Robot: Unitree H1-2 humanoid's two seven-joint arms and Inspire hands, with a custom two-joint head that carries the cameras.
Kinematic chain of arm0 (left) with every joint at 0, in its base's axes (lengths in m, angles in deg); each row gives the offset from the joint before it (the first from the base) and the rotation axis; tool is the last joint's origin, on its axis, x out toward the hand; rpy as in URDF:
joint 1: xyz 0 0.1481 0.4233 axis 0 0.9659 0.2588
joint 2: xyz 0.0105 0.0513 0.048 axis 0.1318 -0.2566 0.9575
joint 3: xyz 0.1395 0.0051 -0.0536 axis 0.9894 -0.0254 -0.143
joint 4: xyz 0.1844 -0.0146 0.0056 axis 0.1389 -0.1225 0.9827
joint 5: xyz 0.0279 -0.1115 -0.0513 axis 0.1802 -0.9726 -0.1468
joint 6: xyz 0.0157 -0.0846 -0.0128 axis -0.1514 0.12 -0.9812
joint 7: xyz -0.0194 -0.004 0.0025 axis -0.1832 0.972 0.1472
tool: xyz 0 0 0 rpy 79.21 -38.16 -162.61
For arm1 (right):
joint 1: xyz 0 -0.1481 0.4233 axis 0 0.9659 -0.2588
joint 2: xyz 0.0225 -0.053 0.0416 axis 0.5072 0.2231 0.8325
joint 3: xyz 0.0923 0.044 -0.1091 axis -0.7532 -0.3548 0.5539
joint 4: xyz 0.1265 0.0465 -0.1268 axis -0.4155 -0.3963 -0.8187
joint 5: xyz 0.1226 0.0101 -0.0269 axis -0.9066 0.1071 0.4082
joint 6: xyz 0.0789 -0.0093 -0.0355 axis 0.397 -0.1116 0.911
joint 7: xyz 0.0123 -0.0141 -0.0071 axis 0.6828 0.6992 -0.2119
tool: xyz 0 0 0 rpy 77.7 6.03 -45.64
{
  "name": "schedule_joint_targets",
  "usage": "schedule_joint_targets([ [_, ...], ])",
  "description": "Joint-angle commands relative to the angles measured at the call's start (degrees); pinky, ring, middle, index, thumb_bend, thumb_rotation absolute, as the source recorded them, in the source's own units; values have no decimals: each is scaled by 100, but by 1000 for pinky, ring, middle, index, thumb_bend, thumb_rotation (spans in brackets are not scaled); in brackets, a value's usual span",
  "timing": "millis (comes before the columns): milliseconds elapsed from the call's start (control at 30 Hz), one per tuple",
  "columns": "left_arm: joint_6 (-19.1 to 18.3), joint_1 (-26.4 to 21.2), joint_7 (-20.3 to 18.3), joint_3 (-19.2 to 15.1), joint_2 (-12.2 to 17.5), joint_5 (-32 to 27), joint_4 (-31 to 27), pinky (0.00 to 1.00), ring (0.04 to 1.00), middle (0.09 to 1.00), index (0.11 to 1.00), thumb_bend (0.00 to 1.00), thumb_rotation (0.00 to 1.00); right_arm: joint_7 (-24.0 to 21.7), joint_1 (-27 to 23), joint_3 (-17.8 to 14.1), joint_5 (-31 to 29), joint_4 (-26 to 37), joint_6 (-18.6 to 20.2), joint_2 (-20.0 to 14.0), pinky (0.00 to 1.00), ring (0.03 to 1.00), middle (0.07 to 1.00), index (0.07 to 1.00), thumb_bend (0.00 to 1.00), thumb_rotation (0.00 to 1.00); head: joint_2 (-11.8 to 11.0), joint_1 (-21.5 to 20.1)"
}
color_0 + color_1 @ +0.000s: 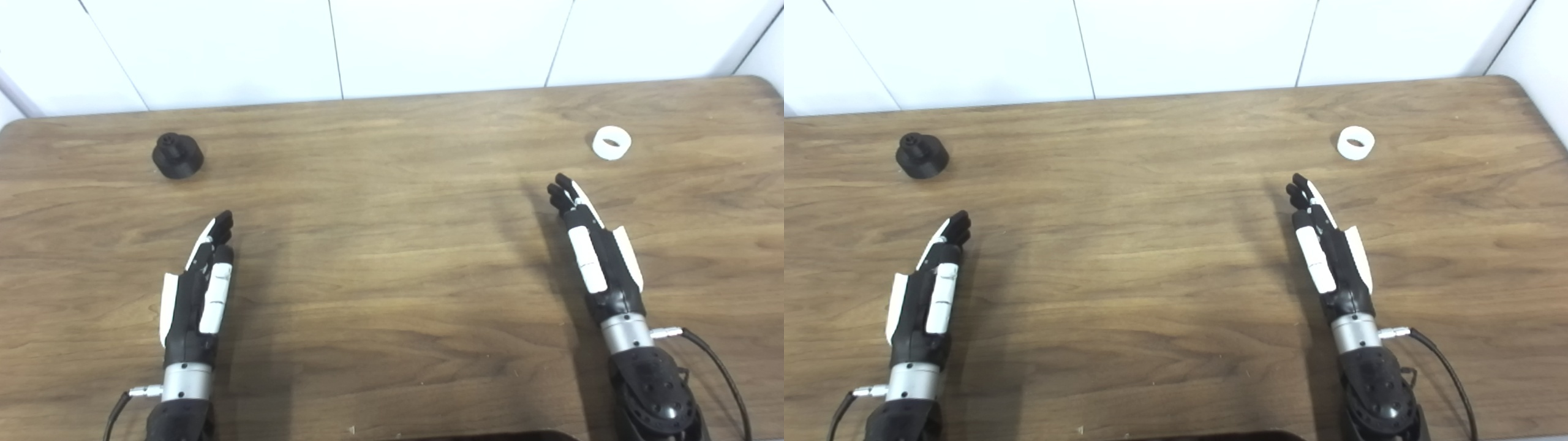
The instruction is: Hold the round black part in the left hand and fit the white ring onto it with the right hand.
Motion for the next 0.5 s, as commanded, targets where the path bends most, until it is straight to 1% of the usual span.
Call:
schedule_joint_targets([
  [0,81,-2,-25,5,-106,-15,-35,988,946,932,918,609,888,-9,113,36,43,78,-34,-95,971,930,918,940,497,1000,8,8],
  [167,52,3,-35,2,-101,-27,-52,991,948,935,920,609,887,-2,107,33,54,20,-120,-104,944,918,912,938,505,1000,1,7],
  [233,56,3,-38,0,-103,-36,-48,993,947,934,920,621,883,-17,107,31,17,15,-113,-102,950,921,913,939,509,1000,1,7],
  [300,81,0,-31,-2,-113,-40,-18,990,943,931,918,622,879,-15,105,29,1,-15,-139,-102,953,921,913,938,511,1000,-132,232],
  [333,102,-1,-28,3,-117,-29,2,987,942,930,916,615,878,-16,108,25,-10,-27,-145,-105,952,919,913,938,514,1000,-144,254],
  [433,140,2,-14,55,-135,65,46,986,944,929,916,583,901,-30,124,-11,-73,-67,-119,-125,966,921,913,934,538,1000,-282,550],
  [467,183,3,-5,81,-148,95,78,989,946,931,917,573,907,-59,128,-19,-130,-106,-180,-151,975,922,911,933,541,1000,-379,715],
])
